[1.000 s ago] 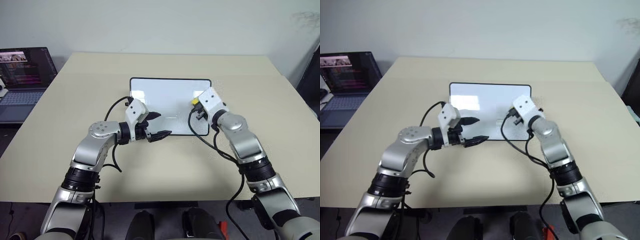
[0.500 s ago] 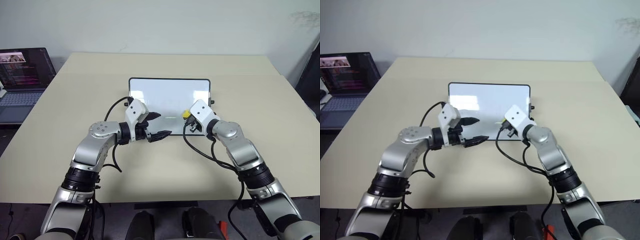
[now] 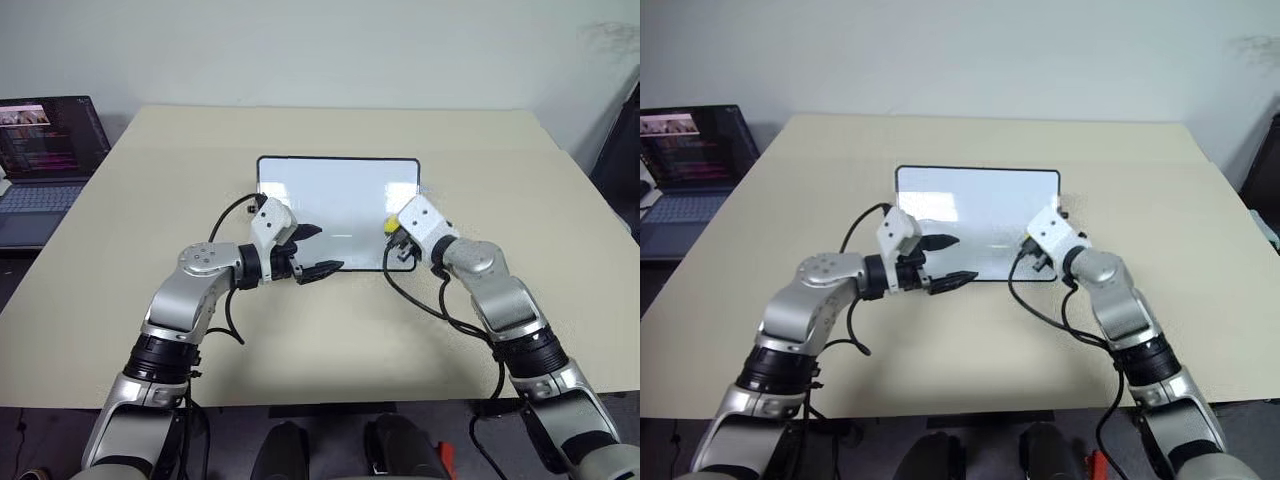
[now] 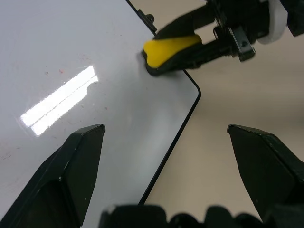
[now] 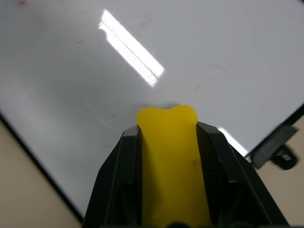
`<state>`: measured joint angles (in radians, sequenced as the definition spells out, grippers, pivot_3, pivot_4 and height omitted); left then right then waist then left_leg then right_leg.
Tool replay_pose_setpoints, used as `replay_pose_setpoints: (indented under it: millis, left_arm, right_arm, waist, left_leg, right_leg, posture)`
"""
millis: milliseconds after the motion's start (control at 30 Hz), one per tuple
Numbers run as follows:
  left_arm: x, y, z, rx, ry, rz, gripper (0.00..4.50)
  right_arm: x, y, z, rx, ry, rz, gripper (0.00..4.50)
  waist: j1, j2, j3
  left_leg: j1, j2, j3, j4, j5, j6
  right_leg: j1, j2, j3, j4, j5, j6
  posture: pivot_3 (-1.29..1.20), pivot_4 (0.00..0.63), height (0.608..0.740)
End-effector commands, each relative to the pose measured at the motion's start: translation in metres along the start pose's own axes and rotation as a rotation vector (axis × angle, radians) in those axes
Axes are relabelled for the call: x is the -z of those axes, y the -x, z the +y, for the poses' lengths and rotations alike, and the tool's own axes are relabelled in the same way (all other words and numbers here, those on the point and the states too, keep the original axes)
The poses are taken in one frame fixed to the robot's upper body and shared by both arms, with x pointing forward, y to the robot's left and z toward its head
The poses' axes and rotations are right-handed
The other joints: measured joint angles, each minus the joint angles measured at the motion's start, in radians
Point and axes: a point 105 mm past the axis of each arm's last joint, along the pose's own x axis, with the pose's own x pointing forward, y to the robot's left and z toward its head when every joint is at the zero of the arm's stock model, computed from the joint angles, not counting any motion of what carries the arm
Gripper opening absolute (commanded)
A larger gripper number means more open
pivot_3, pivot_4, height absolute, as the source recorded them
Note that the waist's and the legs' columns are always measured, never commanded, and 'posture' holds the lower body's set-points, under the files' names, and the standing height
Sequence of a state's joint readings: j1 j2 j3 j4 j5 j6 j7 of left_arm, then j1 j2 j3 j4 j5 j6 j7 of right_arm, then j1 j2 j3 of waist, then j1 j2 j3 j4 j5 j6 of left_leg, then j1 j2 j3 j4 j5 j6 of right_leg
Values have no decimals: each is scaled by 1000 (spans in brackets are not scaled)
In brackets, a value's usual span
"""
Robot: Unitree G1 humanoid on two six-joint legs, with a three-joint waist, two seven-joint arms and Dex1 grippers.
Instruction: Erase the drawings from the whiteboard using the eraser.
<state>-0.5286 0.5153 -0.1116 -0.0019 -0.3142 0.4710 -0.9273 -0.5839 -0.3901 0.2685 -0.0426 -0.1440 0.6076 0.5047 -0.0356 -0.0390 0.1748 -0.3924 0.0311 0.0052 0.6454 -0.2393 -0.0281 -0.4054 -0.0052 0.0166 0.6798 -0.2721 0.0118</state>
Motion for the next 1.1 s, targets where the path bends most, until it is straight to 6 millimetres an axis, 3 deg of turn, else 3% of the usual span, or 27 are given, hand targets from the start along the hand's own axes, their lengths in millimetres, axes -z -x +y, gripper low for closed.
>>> replay_pose_setpoints:
  millis: [33,300,467,567,733,867,1100]
  left_arm:
    - [-16,0,0,6,-38,-53,4500]
    - [-22,-4,-1,28,-43,-73,4500]
    - [-37,-9,-8,75,-67,-111,4500]
    - [-43,-15,-14,109,-73,-134,4500]
    - [-42,-25,-26,189,-94,-126,4500]
    - [-39,-30,-43,317,-114,-112,4500]
    - [-30,-41,-57,433,-191,-68,4500]
  right_arm:
    - [10,-1,-7,45,-21,45,1246]
    - [-2,14,-19,93,-132,-35,1246]
    - [-18,62,-34,209,-281,-141,1246]
    - [3,86,-30,278,-391,-117,1246]
    - [38,102,-13,354,-479,-34,1246]
    - [55,99,-3,389,-497,21,1246]
    - [73,87,-13,485,-497,95,1246]
  waist:
    - [1,0,0]
    - [5,0,0]
    - [12,1,1]
    - [14,1,1]
    - [8,1,1]
    - [1,2,1]
    - [5,2,1]
  left_leg:
    - [0,0,0,0,0,0]
    - [-1,0,-1,0,0,0]
    - [-9,-1,-1,0,0,0]
    - [-10,-2,-2,-1,-1,-1]
    - [-9,-2,-1,-2,-3,-4]
    - [-7,-2,0,-1,-3,-4]
    - [-7,-2,-1,-1,-3,-4]
  right_leg:
    - [0,0,0,0,0,0]
    - [0,0,-1,0,0,0]
    - [-6,0,-1,-2,0,0]
    - [-6,-2,-2,-2,0,0]
    - [-5,-2,-2,-3,-2,1]
    - [-5,-1,0,-1,-4,3]
    - [-5,1,-1,-1,-5,3]
  posture:
    - [0,150,740]
    - [0,150,740]
    - [0,150,740]
    - [0,150,740]
    - [0,150,740]
    - [0,150,740]
    - [0,150,740]
